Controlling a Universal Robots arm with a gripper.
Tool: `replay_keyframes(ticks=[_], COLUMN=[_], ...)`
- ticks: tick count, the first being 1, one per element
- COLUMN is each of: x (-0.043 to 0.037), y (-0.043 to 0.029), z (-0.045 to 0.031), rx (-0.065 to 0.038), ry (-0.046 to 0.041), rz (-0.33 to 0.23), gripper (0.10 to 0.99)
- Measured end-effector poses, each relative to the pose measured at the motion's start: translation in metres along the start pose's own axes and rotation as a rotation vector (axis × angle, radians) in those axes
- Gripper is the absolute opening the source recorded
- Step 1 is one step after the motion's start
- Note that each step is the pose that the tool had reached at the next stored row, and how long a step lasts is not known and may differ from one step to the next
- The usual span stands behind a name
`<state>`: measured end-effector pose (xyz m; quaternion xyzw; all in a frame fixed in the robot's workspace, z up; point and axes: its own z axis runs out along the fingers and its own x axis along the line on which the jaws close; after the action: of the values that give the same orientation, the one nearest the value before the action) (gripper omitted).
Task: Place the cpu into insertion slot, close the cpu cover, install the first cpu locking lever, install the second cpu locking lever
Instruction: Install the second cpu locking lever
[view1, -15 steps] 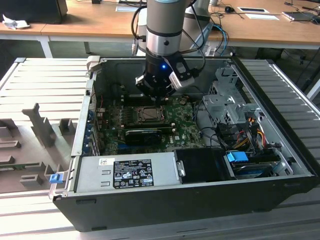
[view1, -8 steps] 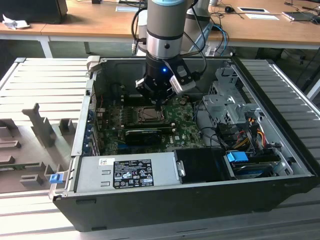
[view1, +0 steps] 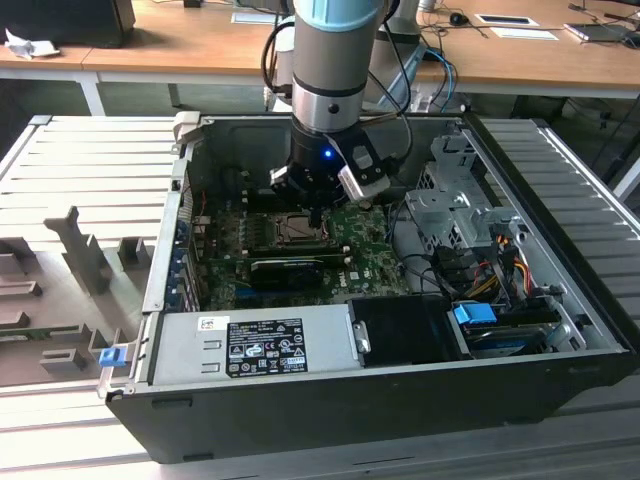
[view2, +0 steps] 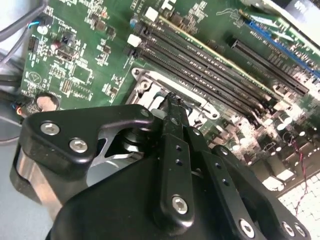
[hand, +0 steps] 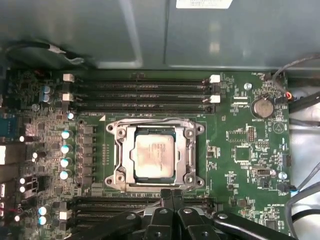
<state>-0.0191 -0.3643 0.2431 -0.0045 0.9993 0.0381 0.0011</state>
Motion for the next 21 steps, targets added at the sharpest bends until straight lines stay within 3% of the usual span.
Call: replay_keyframes(ticks=[3, 6, 8, 10, 16, 17, 18, 19, 20, 21], x=[0.0022, 0.0051, 0.0124, 0.0251, 0.0315, 0.0337, 0.036, 0.0373, 0.038, 0.0385], y=[-0.0037, -0.0085, -0.0095, -0.0096, -0.0111, -0.0119, -0.0142, -0.0174, -0.0196, -0.0211], z=[0.0081, 0.0097, 0.01, 0.0108, 0.0219, 0.0222, 0.0222, 0.0222, 0.0221, 0.0222], rx=[0.0, 0.0, -0.004, -0.009, -0.015, -0.022, -0.045, -0.076, -0.095, -0.105], ry=[0.0007, 0.0012, 0.0012, 0.0012, 0.0031, 0.0027, 0.0021, 0.0011, 0.0006, 0.0004], rz=[-0.009, -0.015, -0.017, -0.018, -0.04, -0.04, -0.04, -0.04, -0.04, -0.041], gripper=[0.106, 0.106, 0.106, 0.106, 0.106, 0.106, 0.106, 0.106, 0.106, 0.106])
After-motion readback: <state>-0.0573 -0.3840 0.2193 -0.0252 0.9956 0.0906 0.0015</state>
